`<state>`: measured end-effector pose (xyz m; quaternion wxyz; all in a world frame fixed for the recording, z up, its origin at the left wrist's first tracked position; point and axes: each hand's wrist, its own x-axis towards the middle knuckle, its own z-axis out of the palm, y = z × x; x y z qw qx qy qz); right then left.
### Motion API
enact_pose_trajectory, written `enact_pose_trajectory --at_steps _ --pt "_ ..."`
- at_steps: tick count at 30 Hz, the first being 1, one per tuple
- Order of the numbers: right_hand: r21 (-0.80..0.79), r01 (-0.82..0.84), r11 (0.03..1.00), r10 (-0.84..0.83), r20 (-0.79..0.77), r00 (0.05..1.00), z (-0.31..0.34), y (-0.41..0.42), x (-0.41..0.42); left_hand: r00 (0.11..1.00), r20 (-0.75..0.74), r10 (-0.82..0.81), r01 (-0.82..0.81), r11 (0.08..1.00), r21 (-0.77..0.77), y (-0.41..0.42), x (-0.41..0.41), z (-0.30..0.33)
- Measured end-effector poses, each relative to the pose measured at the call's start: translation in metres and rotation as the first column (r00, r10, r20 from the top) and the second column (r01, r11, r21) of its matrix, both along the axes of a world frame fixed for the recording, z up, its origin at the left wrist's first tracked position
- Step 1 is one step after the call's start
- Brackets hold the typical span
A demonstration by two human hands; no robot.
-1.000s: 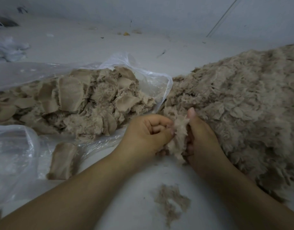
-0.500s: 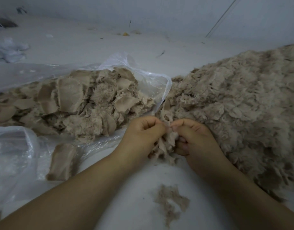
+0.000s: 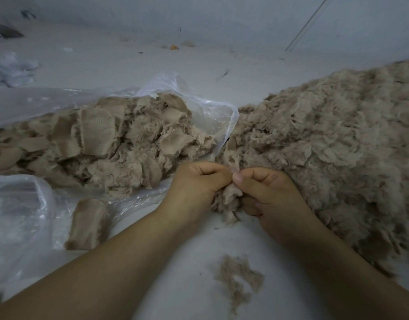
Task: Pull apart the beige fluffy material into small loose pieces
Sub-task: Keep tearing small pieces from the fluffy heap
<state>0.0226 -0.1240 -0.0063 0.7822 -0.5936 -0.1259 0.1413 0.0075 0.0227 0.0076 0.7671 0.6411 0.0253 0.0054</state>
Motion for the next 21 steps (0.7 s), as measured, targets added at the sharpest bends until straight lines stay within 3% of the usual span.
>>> enact_pose_trajectory --at_steps 3,6,11,13,16,19,21 --pt "-0.050 0.051 0.997 -0.051 -0.003 0.999 -0.0003 0.0010 -0.0004 0.999 -0.039 0.017 -0.021 0.996 -0.090 0.0005 0.0013 0.0013" --pt "-0.035 0.046 0.998 -0.047 -0.020 0.999 0.0024 0.0010 -0.0022 0.996 -0.043 0.075 -0.078 0.995 -0.068 0.0004 0.0048 -0.0013" --pt "0.208 0.027 0.978 -0.005 -0.106 0.994 0.0071 -0.0007 -0.0047 0.991 -0.045 0.127 -0.126 0.992 0.028 0.0024 0.0094 -0.0024" --pt "0.236 0.052 0.970 -0.021 -0.134 0.991 0.0068 -0.0007 -0.0031 0.990 -0.064 0.127 -0.126 0.992 0.014 0.0033 0.0099 -0.0014" --pt "0.213 0.061 0.975 -0.036 -0.121 0.992 0.0052 -0.0014 -0.0002 0.997 -0.070 -0.043 0.036 0.994 -0.102 0.0046 0.0071 0.0019" --pt "0.223 0.034 0.974 -0.012 -0.098 0.995 0.0033 -0.0017 0.0020 0.984 -0.016 -0.175 0.175 0.984 -0.015 0.0067 0.0042 0.0003" --pt "0.240 0.036 0.970 -0.008 -0.114 0.993 0.0018 -0.0020 0.0036 0.986 0.016 -0.165 0.165 0.986 0.015 0.0072 0.0044 -0.0021"
